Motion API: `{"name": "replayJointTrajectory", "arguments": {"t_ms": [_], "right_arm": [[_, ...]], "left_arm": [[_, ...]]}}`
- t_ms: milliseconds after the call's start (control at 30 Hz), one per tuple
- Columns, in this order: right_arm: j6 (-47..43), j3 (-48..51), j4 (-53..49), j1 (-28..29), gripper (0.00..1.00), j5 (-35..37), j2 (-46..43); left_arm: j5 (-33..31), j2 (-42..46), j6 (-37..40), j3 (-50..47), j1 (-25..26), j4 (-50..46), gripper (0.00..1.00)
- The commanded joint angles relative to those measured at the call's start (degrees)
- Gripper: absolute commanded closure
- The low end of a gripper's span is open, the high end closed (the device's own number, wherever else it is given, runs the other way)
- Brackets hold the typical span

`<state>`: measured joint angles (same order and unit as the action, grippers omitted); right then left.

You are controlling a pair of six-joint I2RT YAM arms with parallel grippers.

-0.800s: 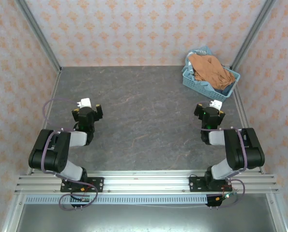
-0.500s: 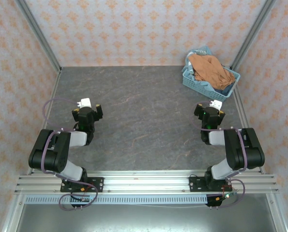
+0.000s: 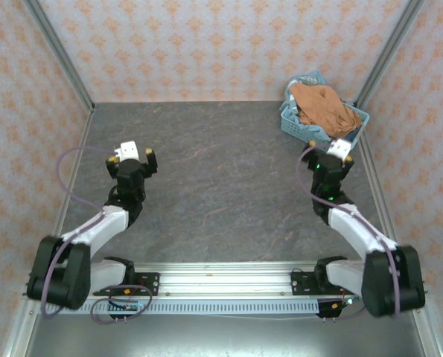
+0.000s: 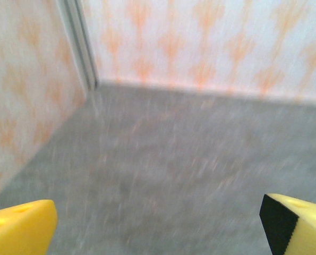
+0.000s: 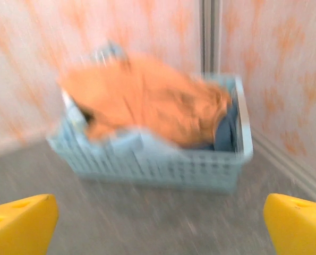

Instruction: Fold and stack the t-shirts

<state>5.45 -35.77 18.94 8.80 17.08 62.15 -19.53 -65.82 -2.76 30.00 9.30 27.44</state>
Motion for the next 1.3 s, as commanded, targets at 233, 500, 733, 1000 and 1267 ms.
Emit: {"name": "replayJointTrajectory", "arguments": {"t_ms": [233, 500, 733, 1000, 1267], "right_arm": [[29.9, -46.2, -46.5, -9.0, 0.01, -13.1, 21.6], [30.9, -73.2, -48.9, -12.7, 0.01, -20.4, 51.3], [34.2, -91.0, -51.1, -14.6, 0.01, -21.6, 70.9], [38.1, -97.9, -49.7, -16.0, 0.59, -25.7, 78.5], [36.5, -84.6, -45.3, -12.1, 1.0, -11.9, 61.9]], "left_arm": [[11.4, -11.7, -39.3, 49.6, -5.6, -61.7, 0.0], [36.4, -20.8, -37.5, 59.2, 1.5, -57.8, 0.13], [41.7, -21.6, -38.1, 61.1, 9.1, -55.5, 0.15], [41.3, -22.9, -37.3, 62.7, 10.7, -57.9, 0.2], [42.2, -25.1, -36.5, 63.8, 10.7, -59.0, 0.26]]}}
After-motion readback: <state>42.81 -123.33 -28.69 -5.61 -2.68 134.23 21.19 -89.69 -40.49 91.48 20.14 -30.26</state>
